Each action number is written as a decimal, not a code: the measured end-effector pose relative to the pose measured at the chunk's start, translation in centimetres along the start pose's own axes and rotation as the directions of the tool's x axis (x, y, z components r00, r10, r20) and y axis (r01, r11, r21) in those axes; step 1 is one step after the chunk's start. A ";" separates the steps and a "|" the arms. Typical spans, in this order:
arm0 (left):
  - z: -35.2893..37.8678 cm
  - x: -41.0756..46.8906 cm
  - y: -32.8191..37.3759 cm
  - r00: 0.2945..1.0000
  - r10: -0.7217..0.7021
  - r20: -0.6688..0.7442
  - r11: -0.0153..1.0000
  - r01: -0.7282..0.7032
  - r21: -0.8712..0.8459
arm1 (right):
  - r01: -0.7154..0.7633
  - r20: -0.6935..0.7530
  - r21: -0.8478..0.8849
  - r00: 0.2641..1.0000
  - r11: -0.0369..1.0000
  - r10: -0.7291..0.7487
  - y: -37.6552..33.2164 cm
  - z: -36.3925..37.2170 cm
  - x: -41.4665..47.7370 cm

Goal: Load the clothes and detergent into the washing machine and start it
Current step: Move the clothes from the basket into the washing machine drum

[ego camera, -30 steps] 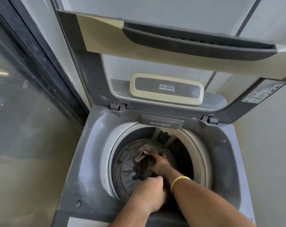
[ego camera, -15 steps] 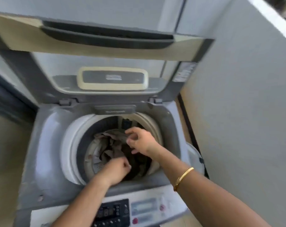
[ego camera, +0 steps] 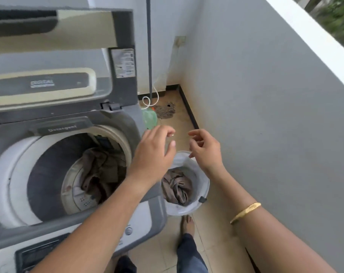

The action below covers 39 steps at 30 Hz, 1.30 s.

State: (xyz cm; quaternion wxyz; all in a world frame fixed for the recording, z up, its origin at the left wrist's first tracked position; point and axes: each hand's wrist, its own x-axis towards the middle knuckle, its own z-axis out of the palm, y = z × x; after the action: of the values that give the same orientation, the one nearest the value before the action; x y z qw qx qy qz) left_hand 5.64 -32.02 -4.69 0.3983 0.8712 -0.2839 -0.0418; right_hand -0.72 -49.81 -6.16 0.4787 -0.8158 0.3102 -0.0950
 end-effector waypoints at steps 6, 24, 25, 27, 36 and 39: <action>11.1 3.7 4.1 0.972 -0.159 0.173 0.984 0.170 -0.050 | -0.054 0.050 0.007 0.997 0.999 0.053 6.7 -3.8 4.1; 40.5 -3.2 -12.9 0.460 -0.861 0.218 0.409 0.880 -0.242 | -0.356 0.434 -0.401 0.738 0.844 0.517 39.1 11.4 12.3; 41.8 -4.1 -14.2 0.438 -0.872 0.219 0.383 0.888 -0.252 | -0.357 0.436 -0.439 0.717 0.824 0.543 41.4 13.0 12.6; 44.4 -5.7 -17.0 0.426 -0.880 0.211 0.367 0.891 -0.267 | -0.332 0.442 -0.516 0.687 0.790 0.577 46.2 16.5 13.7; 49.9 -9.6 -23.9 0.436 -0.877 0.201 0.379 0.885 -0.270 | -0.257 0.471 -0.679 0.565 0.687 0.677 61.1 28.1 15.2; 50.7 -9.9 -25.5 0.433 -0.879 0.198 0.375 0.886 -0.271 | -0.188 0.484 -0.710 0.571 0.679 0.664 63.9 30.5 14.8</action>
State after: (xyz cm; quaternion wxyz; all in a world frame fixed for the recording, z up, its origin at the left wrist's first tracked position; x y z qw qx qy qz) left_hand -6.03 -47.40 -58.94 0.4534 0.8053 0.2315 -0.3040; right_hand -1.79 -58.88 -77.94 0.2906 -0.7825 0.3113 0.4542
